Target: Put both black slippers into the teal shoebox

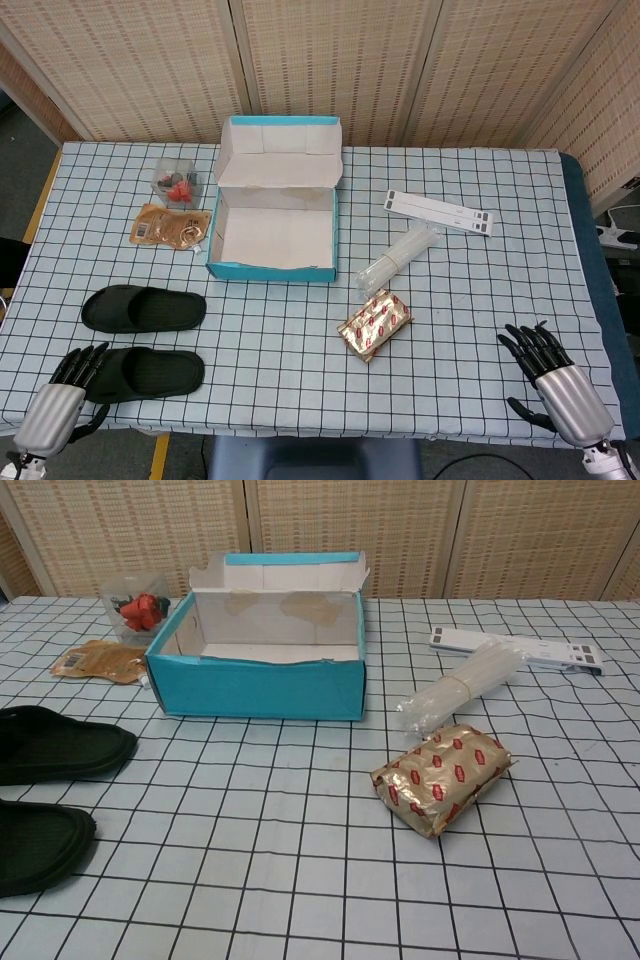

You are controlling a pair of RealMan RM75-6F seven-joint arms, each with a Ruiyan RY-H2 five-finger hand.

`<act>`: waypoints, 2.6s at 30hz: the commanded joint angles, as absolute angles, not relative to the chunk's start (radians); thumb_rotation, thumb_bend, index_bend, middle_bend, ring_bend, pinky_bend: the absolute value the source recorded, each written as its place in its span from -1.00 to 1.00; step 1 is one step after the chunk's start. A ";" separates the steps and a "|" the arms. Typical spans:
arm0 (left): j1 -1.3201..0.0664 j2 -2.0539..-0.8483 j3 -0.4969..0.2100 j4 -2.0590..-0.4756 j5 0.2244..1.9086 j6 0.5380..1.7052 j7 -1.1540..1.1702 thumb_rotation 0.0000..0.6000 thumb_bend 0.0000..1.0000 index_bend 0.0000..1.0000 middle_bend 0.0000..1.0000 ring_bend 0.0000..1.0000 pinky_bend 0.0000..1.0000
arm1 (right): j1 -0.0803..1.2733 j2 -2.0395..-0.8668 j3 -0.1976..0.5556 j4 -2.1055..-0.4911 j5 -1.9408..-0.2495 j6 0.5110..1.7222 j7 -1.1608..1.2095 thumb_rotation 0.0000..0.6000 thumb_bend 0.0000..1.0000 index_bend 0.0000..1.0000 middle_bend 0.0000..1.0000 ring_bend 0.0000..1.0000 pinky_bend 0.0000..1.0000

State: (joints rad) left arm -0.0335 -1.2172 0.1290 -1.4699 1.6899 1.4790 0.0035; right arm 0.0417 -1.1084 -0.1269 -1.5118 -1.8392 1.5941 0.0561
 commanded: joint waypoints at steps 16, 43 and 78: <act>-0.125 -1.264 0.084 -1.481 1.486 1.207 0.106 1.00 -0.40 -1.00 -1.00 -1.00 -0.86 | 0.043 -1.100 -0.133 -1.519 -1.840 1.579 0.060 1.00 -0.76 -1.00 -1.00 -1.00 -1.00; -0.148 -1.290 0.087 -1.454 1.445 1.178 0.128 1.00 -0.21 -0.32 -0.29 -0.35 -0.15 | 0.049 -1.097 -0.139 -1.534 -1.827 1.537 0.039 1.00 -0.76 -1.00 -1.00 -1.00 -1.00; -0.514 -0.990 -0.209 -1.810 1.360 1.012 -0.077 1.00 -0.12 -0.05 0.01 -0.04 0.12 | 0.062 -1.096 -0.127 -1.537 -1.783 1.493 0.042 1.00 -0.76 -1.00 -1.00 -1.00 -1.00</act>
State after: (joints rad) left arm -0.4627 -0.9922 -0.1696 -1.8215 1.4129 1.0682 -0.0628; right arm 0.0603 -1.0950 -0.1286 -1.5379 -1.7860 1.4958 0.0422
